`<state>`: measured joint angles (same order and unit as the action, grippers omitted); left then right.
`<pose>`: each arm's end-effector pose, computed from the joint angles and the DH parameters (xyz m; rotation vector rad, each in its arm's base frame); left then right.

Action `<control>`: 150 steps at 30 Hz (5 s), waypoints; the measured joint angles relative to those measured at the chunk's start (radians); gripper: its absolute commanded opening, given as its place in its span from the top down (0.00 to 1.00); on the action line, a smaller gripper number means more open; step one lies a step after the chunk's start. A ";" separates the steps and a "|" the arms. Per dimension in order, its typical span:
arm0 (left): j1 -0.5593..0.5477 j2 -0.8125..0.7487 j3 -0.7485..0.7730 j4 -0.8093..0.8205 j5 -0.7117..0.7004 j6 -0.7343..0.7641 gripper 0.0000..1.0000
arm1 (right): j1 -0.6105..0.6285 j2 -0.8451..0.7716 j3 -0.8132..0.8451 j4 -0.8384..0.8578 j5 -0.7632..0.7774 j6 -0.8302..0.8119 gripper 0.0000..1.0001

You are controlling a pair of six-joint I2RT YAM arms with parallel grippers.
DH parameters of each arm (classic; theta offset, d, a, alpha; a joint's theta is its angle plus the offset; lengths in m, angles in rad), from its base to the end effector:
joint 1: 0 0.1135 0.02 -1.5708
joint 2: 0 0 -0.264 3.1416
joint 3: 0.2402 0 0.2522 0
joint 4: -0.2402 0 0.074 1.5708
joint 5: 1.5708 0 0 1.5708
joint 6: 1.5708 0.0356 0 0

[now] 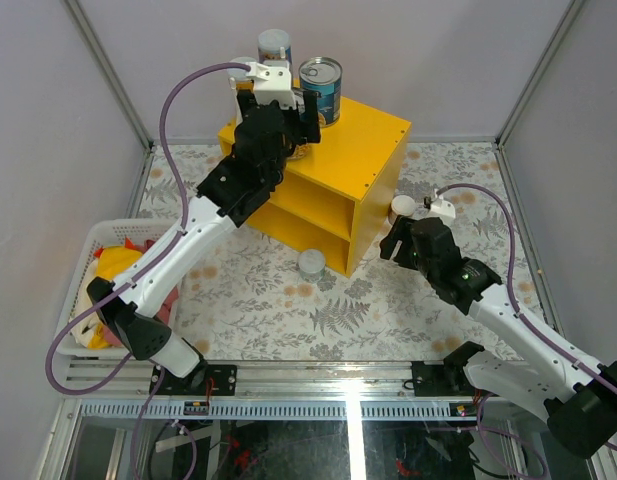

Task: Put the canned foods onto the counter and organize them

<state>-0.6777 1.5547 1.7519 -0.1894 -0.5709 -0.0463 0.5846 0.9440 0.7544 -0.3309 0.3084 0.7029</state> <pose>0.2833 -0.2033 0.4851 0.0441 1.5649 -0.1238 0.1816 0.1072 0.2864 0.3114 2.0748 0.4669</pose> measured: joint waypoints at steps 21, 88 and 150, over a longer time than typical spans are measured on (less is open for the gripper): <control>0.000 -0.020 -0.067 0.069 0.027 -0.009 0.64 | -0.028 -0.011 0.000 -0.001 0.008 -0.004 0.22; -0.558 -0.396 -0.507 0.370 -0.216 0.096 0.00 | -0.343 0.187 0.114 0.022 -0.047 -0.060 0.18; -0.891 -0.541 -1.067 0.511 -0.446 -0.050 0.01 | -0.377 0.672 0.204 0.288 -0.330 -0.029 0.27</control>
<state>-1.5684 1.0138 0.6846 0.3214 -1.0172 -0.0967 0.2081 1.6161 0.9585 -0.0433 -0.0212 0.6739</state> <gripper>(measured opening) 0.986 0.737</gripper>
